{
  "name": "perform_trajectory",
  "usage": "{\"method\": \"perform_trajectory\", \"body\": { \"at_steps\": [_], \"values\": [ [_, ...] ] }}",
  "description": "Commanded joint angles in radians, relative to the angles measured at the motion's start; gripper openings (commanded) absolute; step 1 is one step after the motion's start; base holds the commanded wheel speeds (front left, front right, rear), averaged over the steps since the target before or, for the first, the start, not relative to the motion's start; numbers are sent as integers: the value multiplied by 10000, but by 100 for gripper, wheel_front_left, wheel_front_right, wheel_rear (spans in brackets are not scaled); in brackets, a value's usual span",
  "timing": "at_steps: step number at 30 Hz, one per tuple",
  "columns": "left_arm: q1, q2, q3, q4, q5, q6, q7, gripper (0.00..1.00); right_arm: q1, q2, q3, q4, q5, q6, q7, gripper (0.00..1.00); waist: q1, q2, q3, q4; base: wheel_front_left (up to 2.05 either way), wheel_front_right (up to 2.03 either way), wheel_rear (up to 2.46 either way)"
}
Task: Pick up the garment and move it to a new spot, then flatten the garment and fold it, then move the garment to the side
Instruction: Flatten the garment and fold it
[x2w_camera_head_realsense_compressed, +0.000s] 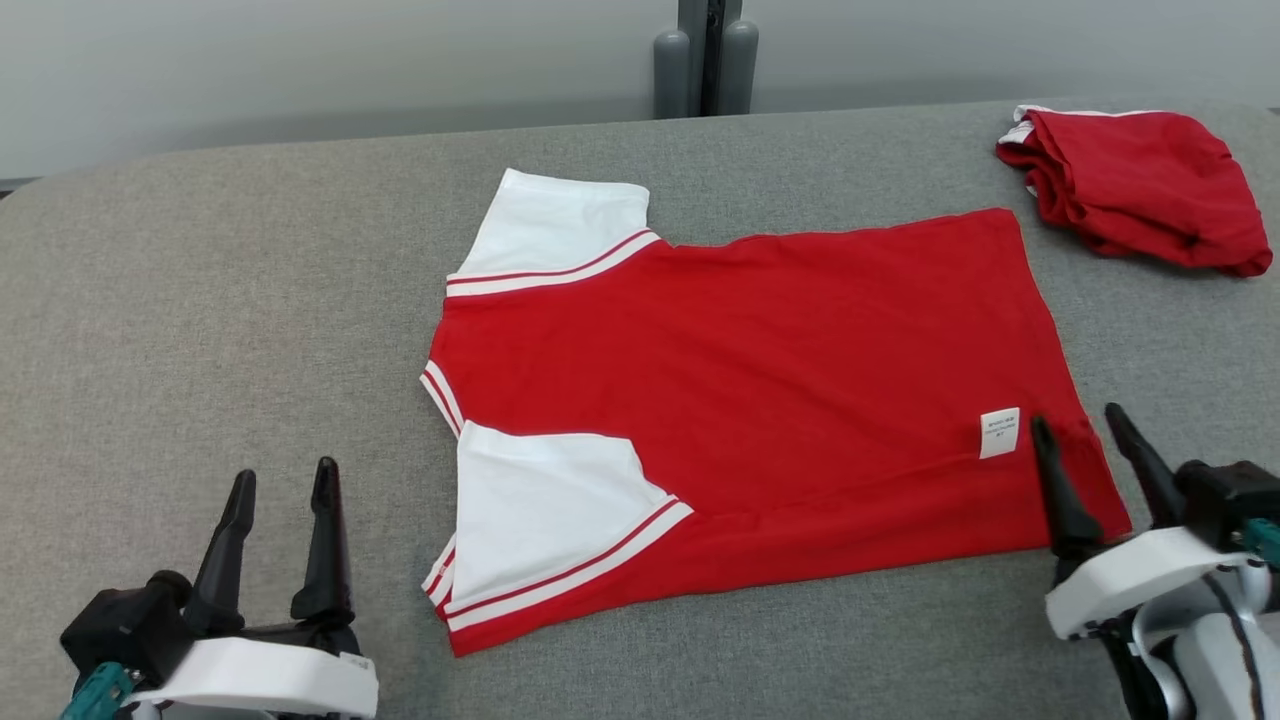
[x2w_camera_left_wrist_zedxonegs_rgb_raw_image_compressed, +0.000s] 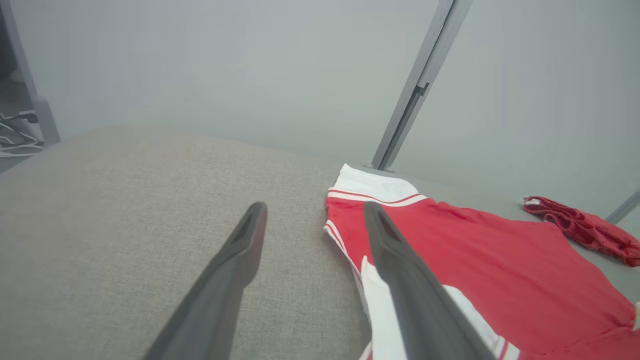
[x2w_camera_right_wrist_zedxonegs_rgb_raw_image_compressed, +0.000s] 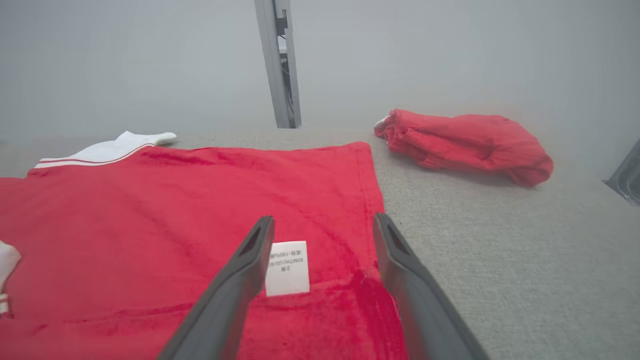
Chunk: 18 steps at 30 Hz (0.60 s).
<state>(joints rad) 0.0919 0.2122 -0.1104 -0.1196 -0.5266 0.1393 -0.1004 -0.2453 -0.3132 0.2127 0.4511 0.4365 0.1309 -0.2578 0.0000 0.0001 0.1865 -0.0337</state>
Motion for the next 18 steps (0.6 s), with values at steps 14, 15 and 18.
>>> {"method": "perform_trajectory", "body": {
  "at_steps": [14,15,18],
  "values": [
    [-3779,-795,-1253,2675,531,-725,-386,100,-97,1267,312,-936,-1324,-2,-97,100,0,-1,184,-266,0,0,0],
    [-4216,-818,-1321,2964,550,-805,-324,100,-150,1242,313,-984,-1325,-2,-97,100,0,-1,310,-319,0,0,0],
    [-5561,-830,-1504,3992,614,-1030,84,100,-286,1177,240,-1086,-1351,-2,-98,100,0,-1,764,-462,0,0,0]
  ]
}}
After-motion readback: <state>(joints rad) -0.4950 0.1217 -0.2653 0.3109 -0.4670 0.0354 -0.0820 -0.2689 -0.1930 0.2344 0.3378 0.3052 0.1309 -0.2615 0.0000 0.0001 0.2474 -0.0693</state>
